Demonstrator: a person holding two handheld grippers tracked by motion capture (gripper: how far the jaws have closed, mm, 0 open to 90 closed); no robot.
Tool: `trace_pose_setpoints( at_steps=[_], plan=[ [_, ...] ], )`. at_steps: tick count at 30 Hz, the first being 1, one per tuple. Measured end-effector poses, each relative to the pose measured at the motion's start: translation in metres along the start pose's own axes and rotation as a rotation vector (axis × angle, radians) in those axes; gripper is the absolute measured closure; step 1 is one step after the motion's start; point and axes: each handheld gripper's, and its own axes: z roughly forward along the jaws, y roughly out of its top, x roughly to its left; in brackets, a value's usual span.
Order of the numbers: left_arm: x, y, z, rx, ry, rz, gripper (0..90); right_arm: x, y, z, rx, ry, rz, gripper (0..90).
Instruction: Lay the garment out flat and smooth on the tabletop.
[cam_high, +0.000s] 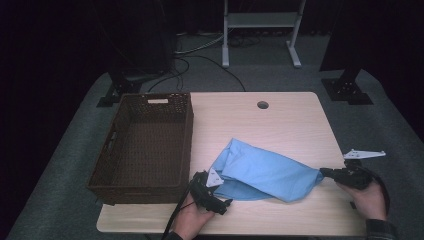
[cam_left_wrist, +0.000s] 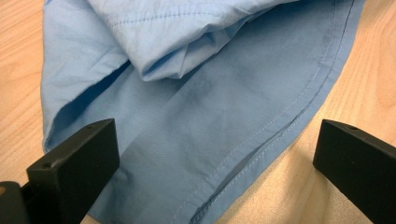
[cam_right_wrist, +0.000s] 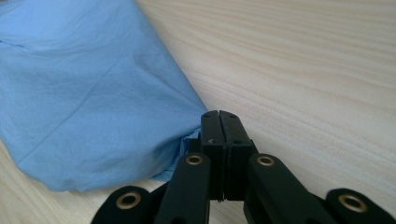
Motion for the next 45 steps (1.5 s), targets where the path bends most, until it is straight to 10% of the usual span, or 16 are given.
trace_pose_setpoints(
  at_steps=[22,45],
  plan=[
    [0.0,0.0,0.0,0.0,0.0,0.0,0.0,0.02,0.014,-0.008,-0.134,-0.016,-0.095,18.7],
    [0.0,0.0,0.0,0.0,0.0,0.0,0.0,0.059,0.036,0.007,-0.146,0.041,-0.177,12.0]
  ],
)
